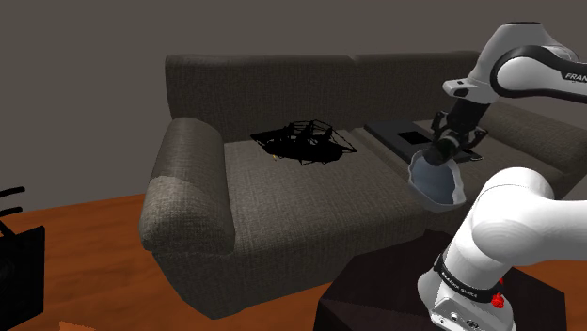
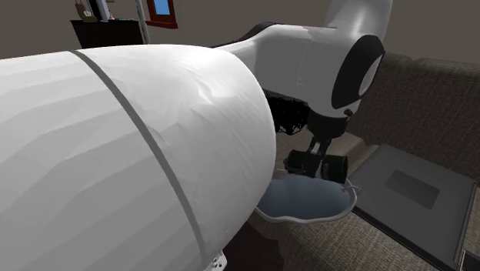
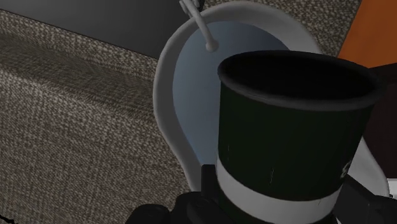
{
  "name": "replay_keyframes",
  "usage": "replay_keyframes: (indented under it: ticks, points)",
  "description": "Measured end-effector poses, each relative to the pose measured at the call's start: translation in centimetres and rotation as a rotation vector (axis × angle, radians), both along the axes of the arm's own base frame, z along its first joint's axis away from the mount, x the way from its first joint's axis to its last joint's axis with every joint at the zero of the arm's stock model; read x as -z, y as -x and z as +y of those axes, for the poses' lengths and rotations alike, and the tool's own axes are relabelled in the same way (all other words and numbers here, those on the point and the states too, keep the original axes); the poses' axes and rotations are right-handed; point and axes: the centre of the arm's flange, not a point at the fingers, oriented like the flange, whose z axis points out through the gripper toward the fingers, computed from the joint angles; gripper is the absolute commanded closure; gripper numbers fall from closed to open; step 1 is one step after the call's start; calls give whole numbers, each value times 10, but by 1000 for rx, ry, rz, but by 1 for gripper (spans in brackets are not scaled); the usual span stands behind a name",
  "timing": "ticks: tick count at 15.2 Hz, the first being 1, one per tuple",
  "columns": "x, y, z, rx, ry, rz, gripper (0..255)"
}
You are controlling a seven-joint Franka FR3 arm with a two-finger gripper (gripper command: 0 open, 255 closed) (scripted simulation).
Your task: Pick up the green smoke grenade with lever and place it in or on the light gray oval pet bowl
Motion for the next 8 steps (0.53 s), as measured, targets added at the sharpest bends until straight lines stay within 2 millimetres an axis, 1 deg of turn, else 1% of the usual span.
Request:
replay_keyframes:
  ticks: [4, 8]
  points:
    - [20, 0, 0, 0, 0, 0, 255]
    - [26, 0, 0, 0, 0, 0, 255]
